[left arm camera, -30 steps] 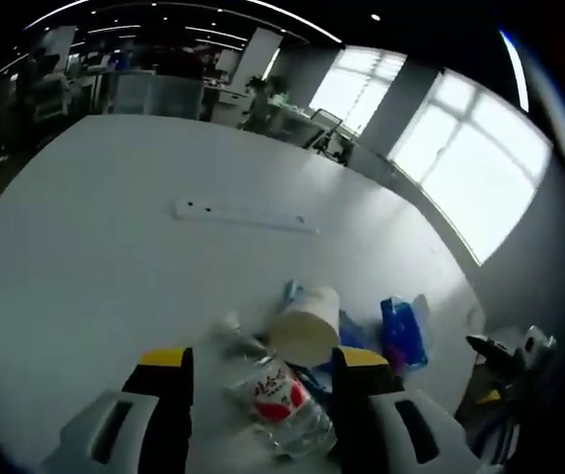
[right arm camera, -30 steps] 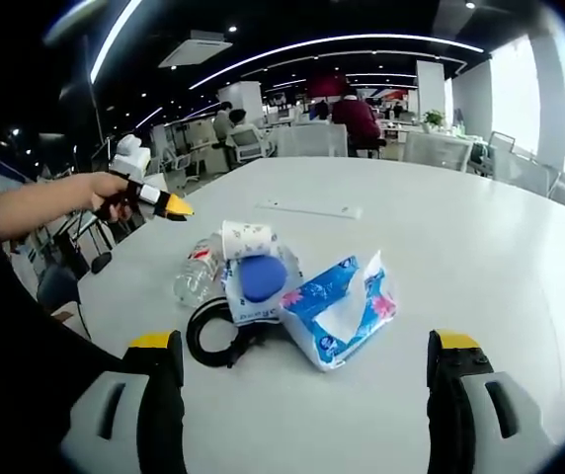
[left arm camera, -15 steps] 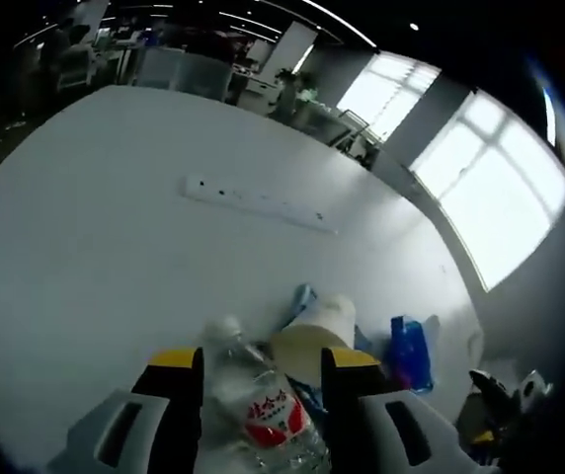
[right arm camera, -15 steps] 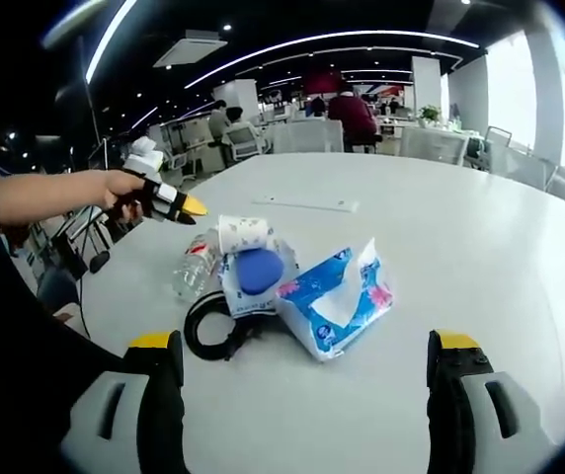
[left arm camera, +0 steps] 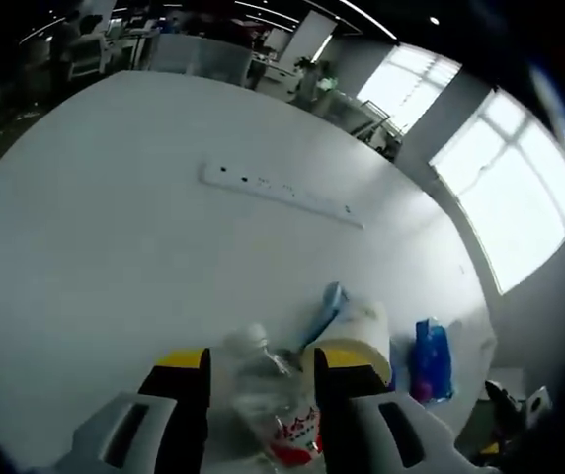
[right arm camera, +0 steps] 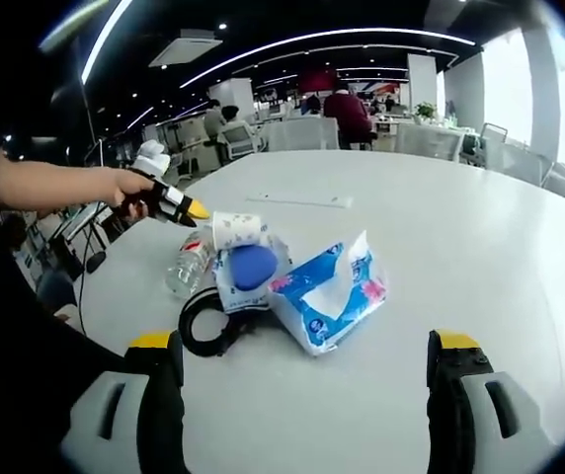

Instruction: Arrange the tabletop items into an orderly group along one side of the table until the central work area is clear of visible clutter.

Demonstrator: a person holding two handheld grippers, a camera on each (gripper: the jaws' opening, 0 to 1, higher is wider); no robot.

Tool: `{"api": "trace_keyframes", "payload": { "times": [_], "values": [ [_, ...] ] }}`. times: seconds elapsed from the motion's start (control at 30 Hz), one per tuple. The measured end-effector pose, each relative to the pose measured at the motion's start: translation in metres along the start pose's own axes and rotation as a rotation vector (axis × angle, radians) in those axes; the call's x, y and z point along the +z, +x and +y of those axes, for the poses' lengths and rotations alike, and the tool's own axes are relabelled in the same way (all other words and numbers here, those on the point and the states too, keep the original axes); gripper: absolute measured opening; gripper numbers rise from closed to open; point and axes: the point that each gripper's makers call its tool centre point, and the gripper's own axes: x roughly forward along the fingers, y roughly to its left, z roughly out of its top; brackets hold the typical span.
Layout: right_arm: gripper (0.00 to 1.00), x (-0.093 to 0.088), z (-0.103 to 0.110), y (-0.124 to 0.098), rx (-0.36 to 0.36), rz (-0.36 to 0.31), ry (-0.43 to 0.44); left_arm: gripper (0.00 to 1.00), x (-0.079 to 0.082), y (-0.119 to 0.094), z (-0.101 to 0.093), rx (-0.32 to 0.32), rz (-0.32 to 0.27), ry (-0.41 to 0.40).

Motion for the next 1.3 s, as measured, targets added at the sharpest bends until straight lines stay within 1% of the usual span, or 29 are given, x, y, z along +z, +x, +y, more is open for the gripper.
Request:
{"api": "trace_keyframes", "payload": {
  "times": [0.1, 0.2, 0.27, 0.33, 0.37, 0.43, 0.47, 0.57, 0.7, 0.87, 1.03, 1.13, 1.17, 1.23, 1.27, 1.3],
  "values": [
    [0.99, 0.003, -0.002, 0.002, -0.002, -0.002, -0.001, 0.37, 0.0, 0.005, 0.002, 0.005, 0.012, -0.017],
    [0.99, 0.004, -0.002, 0.003, 0.002, 0.003, -0.001, 0.37, 0.001, 0.01, 0.0, 0.002, 0.023, -0.024],
    [0.99, 0.004, -0.001, 0.004, 0.006, 0.006, -0.003, 0.37, -0.003, 0.015, 0.002, 0.004, 0.053, -0.032],
    [0.99, 0.004, -0.001, 0.004, 0.007, 0.008, -0.005, 0.37, -0.003, 0.018, 0.003, 0.003, 0.057, -0.038],
    [0.99, 0.002, -0.001, 0.004, 0.005, 0.015, -0.007, 0.36, -0.003, 0.021, 0.005, 0.011, 0.067, -0.046],
    [0.99, 0.0, -0.001, 0.004, 0.003, 0.018, -0.005, 0.33, -0.003, 0.022, 0.007, 0.015, 0.068, -0.044],
    [0.99, -0.001, -0.001, 0.004, 0.002, 0.021, 0.003, 0.32, -0.003, 0.024, 0.01, 0.028, 0.071, -0.044],
    [0.99, -0.003, -0.001, 0.004, 0.001, 0.023, 0.009, 0.33, -0.005, 0.026, 0.011, 0.029, 0.083, -0.068],
    [0.99, -0.008, -0.001, 0.006, 0.0, 0.038, 0.006, 0.32, -0.007, 0.031, 0.012, 0.037, 0.099, -0.061],
    [0.99, -0.008, -0.001, 0.006, 0.006, 0.041, 0.008, 0.34, -0.008, 0.039, 0.013, 0.045, 0.117, -0.114],
    [0.99, -0.006, -0.004, 0.006, -0.002, 0.032, 0.017, 0.33, -0.007, 0.041, 0.014, 0.049, 0.129, -0.087],
    [0.99, -0.009, -0.005, 0.006, -0.006, 0.04, 0.016, 0.32, -0.006, 0.042, 0.013, 0.053, 0.124, -0.073],
    [0.99, -0.01, -0.006, 0.005, -0.007, 0.041, 0.019, 0.31, -0.007, 0.041, 0.012, 0.052, 0.12, -0.066],
    [0.99, -0.011, -0.007, 0.005, -0.009, 0.04, 0.026, 0.26, -0.006, 0.042, 0.007, 0.031, 0.117, -0.076],
    [0.99, -0.011, -0.007, 0.005, -0.012, 0.04, 0.03, 0.26, -0.007, 0.042, 0.01, 0.053, 0.122, -0.075],
    [0.99, -0.012, -0.008, 0.005, -0.015, 0.04, 0.032, 0.26, -0.007, 0.043, 0.01, 0.055, 0.119, -0.078]
  ]
}}
